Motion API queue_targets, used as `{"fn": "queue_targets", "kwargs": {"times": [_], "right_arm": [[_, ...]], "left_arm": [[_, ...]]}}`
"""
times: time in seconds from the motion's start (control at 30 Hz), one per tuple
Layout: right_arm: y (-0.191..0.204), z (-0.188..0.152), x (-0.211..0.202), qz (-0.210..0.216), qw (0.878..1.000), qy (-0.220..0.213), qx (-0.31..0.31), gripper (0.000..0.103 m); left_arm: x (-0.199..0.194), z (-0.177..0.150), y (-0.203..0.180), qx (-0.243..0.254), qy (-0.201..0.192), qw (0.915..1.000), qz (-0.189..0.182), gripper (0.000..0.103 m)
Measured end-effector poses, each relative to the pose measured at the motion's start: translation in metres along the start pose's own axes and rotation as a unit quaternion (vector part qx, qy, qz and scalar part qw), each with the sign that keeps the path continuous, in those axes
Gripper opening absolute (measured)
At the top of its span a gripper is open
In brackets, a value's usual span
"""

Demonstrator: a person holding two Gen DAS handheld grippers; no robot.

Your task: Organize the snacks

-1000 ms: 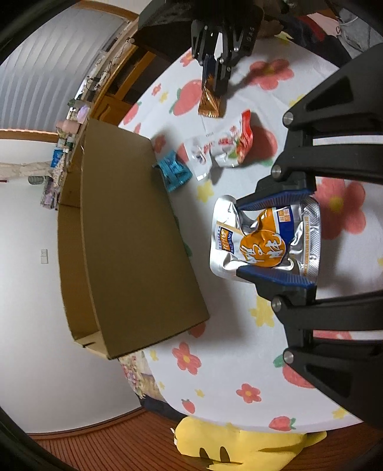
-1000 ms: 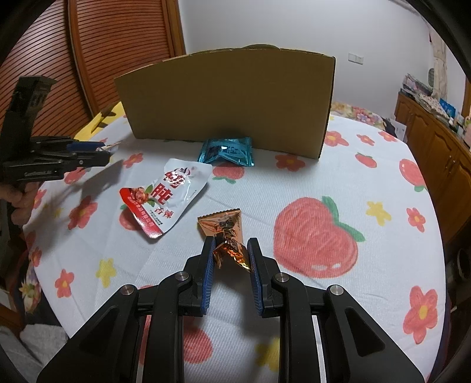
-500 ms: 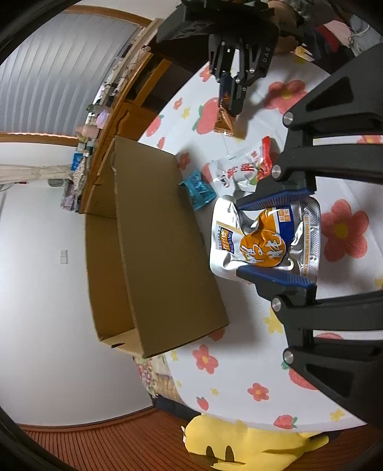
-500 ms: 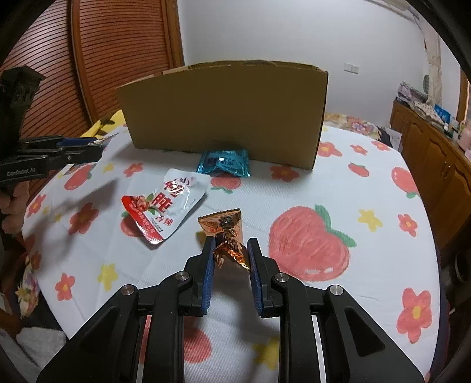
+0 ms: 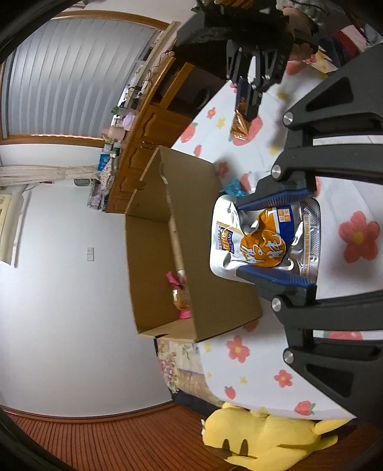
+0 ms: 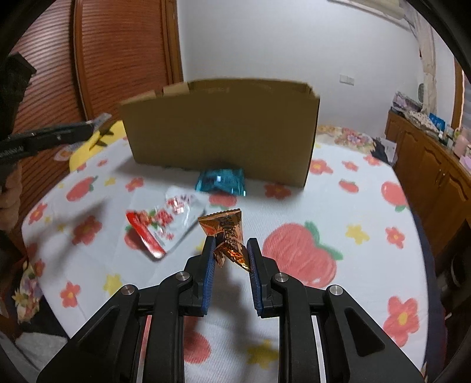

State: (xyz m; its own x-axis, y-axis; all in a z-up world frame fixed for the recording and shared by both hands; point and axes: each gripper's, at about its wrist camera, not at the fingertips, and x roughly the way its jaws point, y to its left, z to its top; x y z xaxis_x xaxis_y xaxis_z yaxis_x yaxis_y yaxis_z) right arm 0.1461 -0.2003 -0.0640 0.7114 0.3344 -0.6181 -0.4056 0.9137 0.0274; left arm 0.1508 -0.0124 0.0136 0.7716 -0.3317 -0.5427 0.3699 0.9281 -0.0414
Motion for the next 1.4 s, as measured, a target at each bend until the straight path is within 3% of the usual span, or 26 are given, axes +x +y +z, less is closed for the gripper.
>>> {"fn": "queue_targets", "kwargs": {"times": [0.47,0.93,1.4], "right_arm": [[0.008,0.089,-0.043,-0.002,0.996,-0.085,-0.035,0.020],[0.014,0.130,-0.037,0.005,0.994,-0.095,-0.050,0.020],[0.021,0.165,-0.019,-0.020,0.992,-0.098,-0.072,0.020]], "left_arm": [[-0.002,0.052,0.005,0.009,-0.041,0.9988,0.025,0.037],[0.007,0.074,0.012,0.006,-0.051,0.9976,0.046,0.037],[0.041,0.099,0.049,-0.037,-0.045,0.9960,0.067,0.038]]}}
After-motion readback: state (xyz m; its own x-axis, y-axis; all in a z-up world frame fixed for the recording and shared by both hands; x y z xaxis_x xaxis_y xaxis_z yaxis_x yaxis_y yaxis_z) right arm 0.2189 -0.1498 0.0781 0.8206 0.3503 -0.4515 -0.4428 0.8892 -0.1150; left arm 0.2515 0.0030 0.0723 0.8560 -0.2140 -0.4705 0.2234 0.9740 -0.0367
